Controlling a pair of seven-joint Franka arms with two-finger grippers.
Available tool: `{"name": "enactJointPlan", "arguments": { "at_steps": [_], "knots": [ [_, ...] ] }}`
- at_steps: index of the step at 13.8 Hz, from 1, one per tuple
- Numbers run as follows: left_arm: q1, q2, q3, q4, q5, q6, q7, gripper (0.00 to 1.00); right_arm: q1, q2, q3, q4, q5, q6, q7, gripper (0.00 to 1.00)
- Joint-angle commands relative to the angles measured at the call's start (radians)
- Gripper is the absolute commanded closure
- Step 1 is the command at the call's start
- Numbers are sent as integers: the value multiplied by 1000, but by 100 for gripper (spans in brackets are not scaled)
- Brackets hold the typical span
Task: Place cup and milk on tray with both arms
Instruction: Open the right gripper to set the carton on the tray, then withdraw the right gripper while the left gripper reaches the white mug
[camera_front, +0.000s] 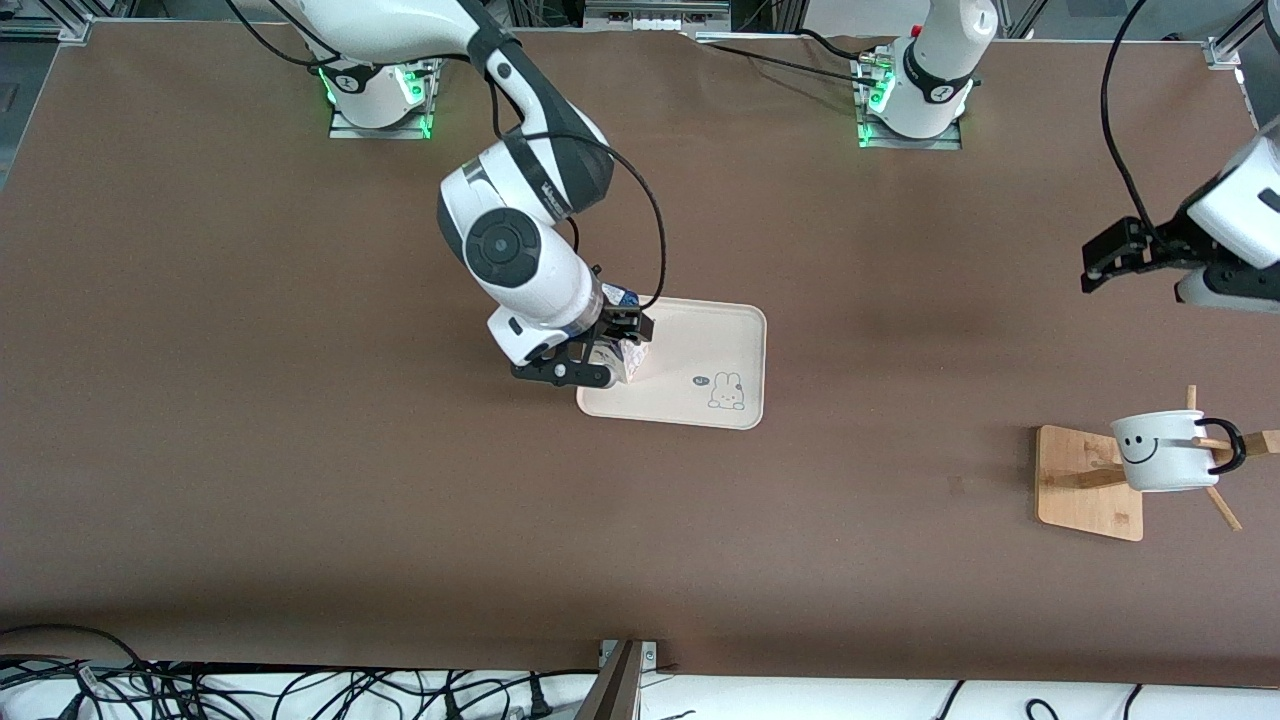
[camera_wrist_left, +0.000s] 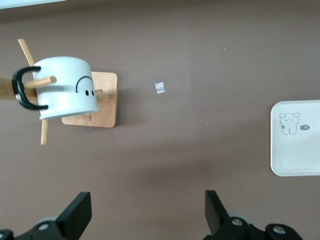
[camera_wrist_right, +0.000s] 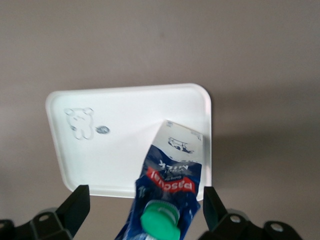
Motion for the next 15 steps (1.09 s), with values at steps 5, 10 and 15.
{"name": "enactJointPlan", "arguments": {
  "at_steps": [5, 10, 15],
  "knots": [
    [99, 130, 3, 71, -7, -19, -170, 0, -3, -232, -215, -14, -15, -208, -171, 0],
    [107, -11, 0, -207, -4, 258, -355, 0, -4, -371, -384, -79, -29, -442, -422, 0],
    [127, -146, -5, -562, -4, 771, -361, 0, -93, -578, -356, -302, -187, -414, -564, 0]
  ]
}}
